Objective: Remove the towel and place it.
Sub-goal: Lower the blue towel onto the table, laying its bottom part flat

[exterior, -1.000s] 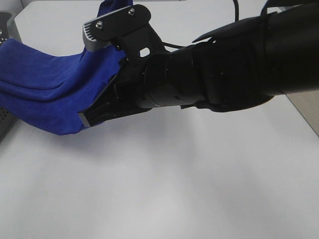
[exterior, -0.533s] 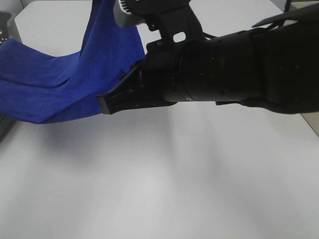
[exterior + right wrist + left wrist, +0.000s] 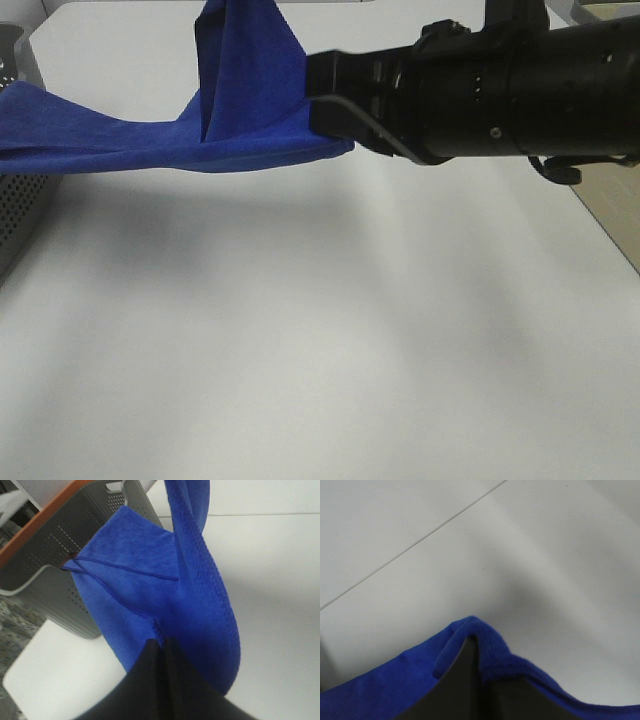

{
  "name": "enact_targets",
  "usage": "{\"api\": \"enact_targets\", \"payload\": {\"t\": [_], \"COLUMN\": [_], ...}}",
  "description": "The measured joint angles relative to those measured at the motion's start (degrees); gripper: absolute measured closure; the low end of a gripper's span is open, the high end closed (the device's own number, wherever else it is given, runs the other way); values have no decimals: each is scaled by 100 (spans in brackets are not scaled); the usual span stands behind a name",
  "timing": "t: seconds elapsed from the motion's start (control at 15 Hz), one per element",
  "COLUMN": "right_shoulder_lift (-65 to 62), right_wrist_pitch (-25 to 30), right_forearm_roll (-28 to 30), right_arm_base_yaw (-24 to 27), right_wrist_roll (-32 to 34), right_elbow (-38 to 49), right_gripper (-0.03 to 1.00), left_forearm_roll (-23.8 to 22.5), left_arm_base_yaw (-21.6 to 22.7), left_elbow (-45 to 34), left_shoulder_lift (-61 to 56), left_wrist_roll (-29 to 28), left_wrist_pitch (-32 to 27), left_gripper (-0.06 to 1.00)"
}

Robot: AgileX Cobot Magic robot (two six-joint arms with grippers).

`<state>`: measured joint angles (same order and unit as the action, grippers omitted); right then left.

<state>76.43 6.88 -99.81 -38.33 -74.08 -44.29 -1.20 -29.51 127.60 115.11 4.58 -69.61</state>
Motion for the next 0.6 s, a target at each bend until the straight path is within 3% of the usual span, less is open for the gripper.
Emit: {"api": "enact_targets", "payload": {"t": [0.13,0.2,0.27,0.33,0.6], "right_shoulder_lift": [0,-6,-6,-6,11], "right_wrist_pitch": [1043,1255,1782,2830,4309], "right_forearm_roll": [195,378,859,2051,4905], "right_arm_base_yaw": [659,837,1152,1736,2366], "right_wrist_roll": [665,808,1215,2143,4097], "right_elbow": [-6,-6,-6,-172,-1495], "right_gripper": [95,95,95,95,95], "left_forearm_roll": [218,264,355,493,665], "left_arm_base_yaw": [0,0,0,0,0], "left_elbow": [0,0,0,0,0], "left_shoulder_lift": [0,0,0,0,0], "left_wrist_roll": [63,80,86,103,281], "left_wrist_pitch": [0,11,80,309,688], "left_gripper": [94,94,94,94,94]}}
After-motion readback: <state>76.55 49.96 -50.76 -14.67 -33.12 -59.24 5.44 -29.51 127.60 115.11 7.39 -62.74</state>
